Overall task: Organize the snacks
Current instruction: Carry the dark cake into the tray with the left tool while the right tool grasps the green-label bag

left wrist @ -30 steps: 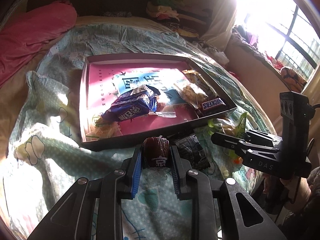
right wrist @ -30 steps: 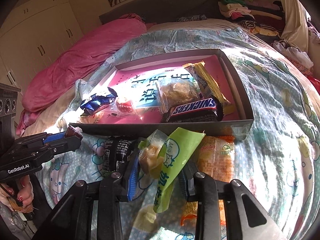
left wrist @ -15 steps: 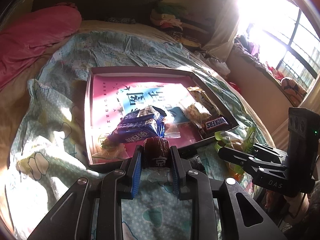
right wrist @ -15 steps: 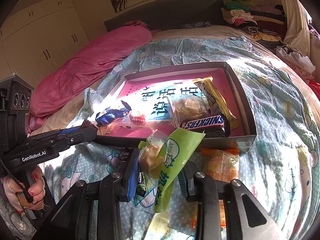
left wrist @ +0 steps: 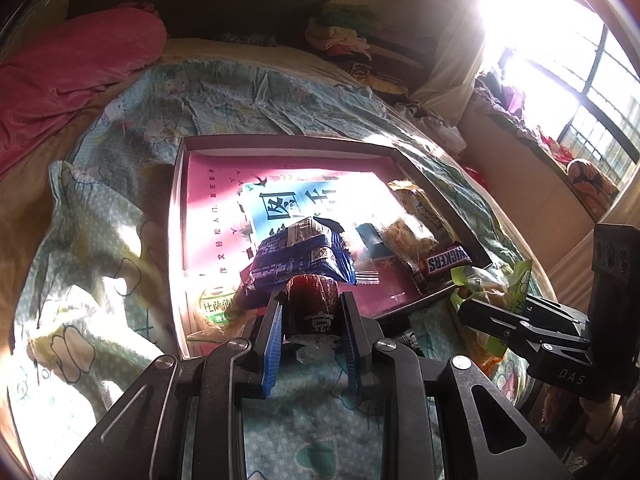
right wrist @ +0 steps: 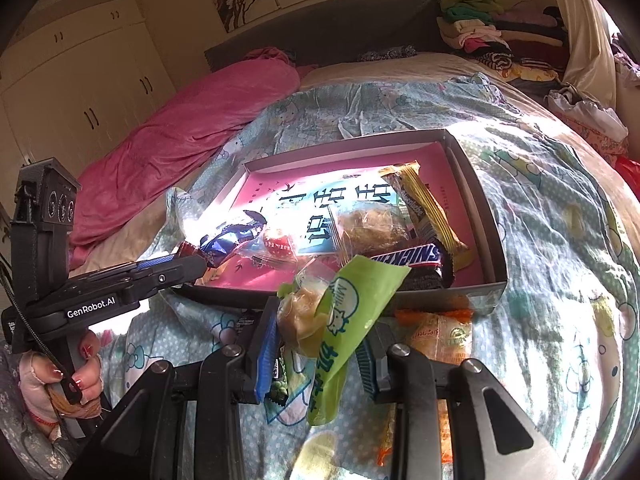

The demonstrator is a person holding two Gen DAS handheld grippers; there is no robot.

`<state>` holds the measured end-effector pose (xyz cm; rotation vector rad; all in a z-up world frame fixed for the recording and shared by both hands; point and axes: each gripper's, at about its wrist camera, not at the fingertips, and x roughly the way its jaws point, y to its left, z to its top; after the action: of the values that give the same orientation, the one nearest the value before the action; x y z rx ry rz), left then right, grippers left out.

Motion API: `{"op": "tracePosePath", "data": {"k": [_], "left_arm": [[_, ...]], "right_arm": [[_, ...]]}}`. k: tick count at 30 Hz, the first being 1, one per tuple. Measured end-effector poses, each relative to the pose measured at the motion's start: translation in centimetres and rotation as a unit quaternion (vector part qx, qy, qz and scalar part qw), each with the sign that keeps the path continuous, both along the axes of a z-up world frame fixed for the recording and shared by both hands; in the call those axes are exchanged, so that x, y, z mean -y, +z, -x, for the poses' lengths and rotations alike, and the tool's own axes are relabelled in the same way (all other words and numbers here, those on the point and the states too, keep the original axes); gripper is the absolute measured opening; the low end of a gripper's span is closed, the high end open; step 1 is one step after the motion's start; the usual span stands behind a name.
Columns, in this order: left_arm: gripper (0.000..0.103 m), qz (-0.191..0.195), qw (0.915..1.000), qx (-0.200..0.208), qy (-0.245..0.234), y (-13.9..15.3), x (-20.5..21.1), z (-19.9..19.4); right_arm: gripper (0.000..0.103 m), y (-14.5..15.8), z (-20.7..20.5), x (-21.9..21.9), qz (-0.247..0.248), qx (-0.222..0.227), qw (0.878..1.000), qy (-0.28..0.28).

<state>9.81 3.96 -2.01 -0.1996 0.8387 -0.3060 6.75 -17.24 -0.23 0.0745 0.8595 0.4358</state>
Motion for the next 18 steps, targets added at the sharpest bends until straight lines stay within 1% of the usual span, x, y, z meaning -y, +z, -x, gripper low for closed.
{"op": "tracePosePath", "data": {"k": [8,11,18], "left_arm": [[0.027,-0.003,1.0,-0.002,-0.001,-0.3,0.3,-0.8],[0.027,0.001,1.0,-0.004,0.0,-0.4,0.2,-1.1],[0.027,-0.004,0.9999,-0.009,-0.002,-0.9,0.4,-1.5]], "right_arm": [[0.035,0.1,-0.6,0.0,-0.001,-0.001,1.0,-0.005],[0.035,0.3,-0.9,-0.3,0.001,0.002,1.0,-0.002],[0.035,0.3,-1.6,-1.0,0.003,0.003,1.0,0.001]]}}
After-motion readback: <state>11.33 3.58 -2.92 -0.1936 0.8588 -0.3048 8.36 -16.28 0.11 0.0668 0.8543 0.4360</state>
